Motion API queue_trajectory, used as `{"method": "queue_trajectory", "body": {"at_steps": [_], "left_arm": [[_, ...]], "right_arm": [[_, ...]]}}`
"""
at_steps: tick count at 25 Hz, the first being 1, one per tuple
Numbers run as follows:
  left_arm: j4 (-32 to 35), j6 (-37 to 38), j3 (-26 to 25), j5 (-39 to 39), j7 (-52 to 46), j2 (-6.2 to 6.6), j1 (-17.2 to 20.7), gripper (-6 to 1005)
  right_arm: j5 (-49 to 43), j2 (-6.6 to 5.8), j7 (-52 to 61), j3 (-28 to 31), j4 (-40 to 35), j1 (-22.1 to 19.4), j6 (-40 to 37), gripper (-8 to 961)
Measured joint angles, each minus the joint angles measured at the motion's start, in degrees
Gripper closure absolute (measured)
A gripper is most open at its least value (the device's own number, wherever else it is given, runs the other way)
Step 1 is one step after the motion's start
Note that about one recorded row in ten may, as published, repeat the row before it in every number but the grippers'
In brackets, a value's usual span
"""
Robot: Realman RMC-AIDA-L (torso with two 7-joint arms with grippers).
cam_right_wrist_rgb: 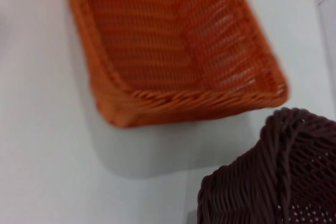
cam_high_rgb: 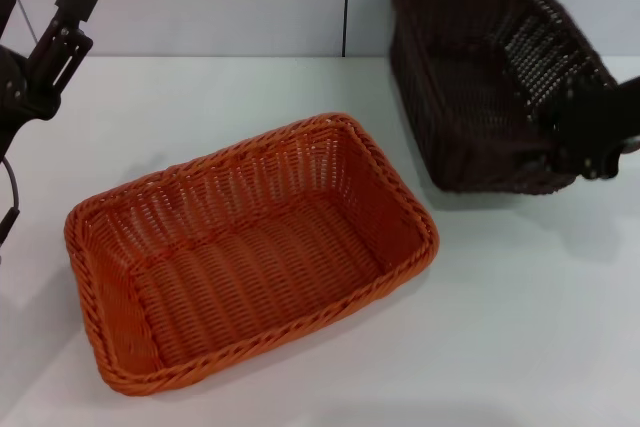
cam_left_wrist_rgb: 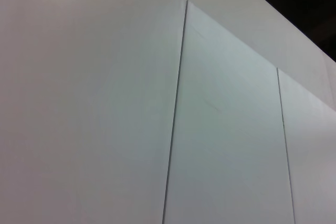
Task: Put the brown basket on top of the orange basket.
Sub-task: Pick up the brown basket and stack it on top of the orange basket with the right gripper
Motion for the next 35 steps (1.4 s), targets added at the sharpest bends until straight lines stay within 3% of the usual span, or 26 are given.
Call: {"method": "queue_trajectory", "body": {"at_steps": [18, 28, 35], "left_arm": [[-0.07, 0.00, 0.07, 0.43, -0.13, -0.12, 0.01, 202], [-0.97, 0.10, 0.70, 0.53, 0.23, -0.02, 0.04, 202], [-0.97, 0.14, 0.77, 0.54, 0.28, 0.00, 0.12, 202]], "right_arm": [[10.11, 0.66, 1.10, 0.52, -8.23, 0.27, -4.20, 794], [13.55, 1.33, 4.41, -3.15, -13.23, 1.09, -8.33, 795], [13.56, 0.42, 1.14, -3.89, -14.47, 1.39, -15.97, 795]]}}
